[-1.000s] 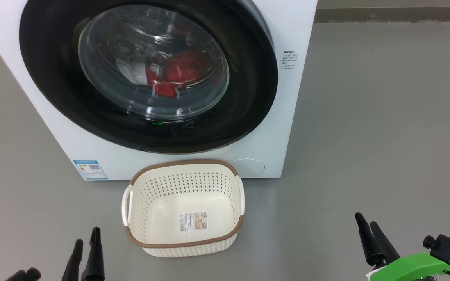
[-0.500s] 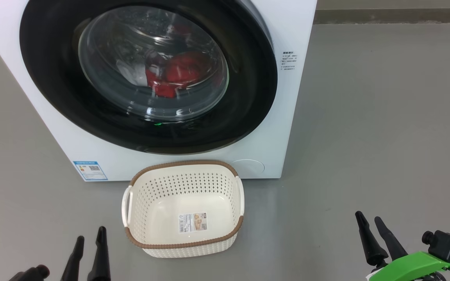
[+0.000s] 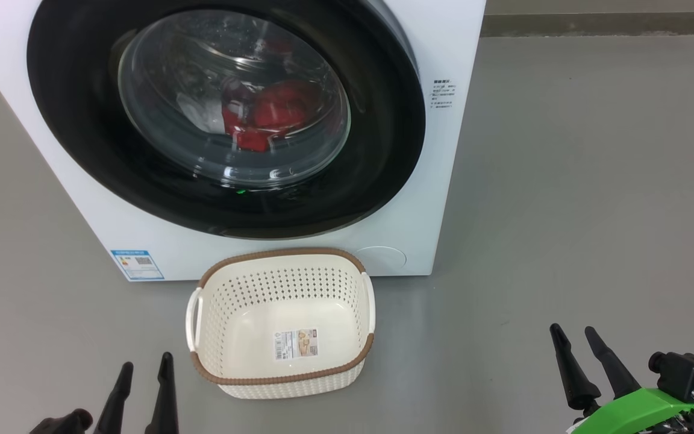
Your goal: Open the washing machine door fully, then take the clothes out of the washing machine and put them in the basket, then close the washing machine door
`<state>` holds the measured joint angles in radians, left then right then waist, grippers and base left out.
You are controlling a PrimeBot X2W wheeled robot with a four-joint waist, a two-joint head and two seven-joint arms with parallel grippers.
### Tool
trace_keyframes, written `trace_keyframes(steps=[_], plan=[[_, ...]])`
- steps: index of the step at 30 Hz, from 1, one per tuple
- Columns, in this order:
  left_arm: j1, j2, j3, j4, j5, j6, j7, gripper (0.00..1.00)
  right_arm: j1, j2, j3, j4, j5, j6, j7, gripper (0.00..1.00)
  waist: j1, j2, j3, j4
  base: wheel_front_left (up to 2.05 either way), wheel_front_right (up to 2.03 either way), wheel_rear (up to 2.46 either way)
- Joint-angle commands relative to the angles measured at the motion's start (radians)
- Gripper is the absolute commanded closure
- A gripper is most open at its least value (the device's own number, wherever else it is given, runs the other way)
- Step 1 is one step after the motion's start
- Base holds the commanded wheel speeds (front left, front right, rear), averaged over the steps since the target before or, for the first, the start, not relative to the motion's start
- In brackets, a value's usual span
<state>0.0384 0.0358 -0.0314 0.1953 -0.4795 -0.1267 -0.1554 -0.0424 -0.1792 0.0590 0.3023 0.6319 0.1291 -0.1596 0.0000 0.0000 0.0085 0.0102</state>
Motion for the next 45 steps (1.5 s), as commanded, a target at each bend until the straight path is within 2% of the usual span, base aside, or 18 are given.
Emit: trace_keyframes(steps=[1, 30, 45], plan=[[-0.010, 0.019, 0.020, -0.032, 0.034, -0.002, -0.017, 0.00, -0.023, -0.022, 0.023, -0.029, -0.035, 0.001, -0.015, 0.00, 0.0000, 0.0000, 0.001, -0.001, 0.00, 0.00, 0.00], [0.013, 0.027, 0.003, -0.053, 0.365, -0.004, -0.106, 0.00, 0.007, -0.049, 0.031, -0.055, -0.350, 0.002, -0.102, 0.00, 0.0000, 0.0000, -0.002, -0.013, 0.00, 0.00, 0.00], [0.023, 0.024, 0.007, -0.054, 0.346, -0.004, -0.106, 0.00, 0.020, -0.039, 0.021, -0.060, -0.343, 0.002, -0.102, 0.00, 0.0000, 0.0000, -0.006, -0.011, 0.00, 0.00, 0.00]])
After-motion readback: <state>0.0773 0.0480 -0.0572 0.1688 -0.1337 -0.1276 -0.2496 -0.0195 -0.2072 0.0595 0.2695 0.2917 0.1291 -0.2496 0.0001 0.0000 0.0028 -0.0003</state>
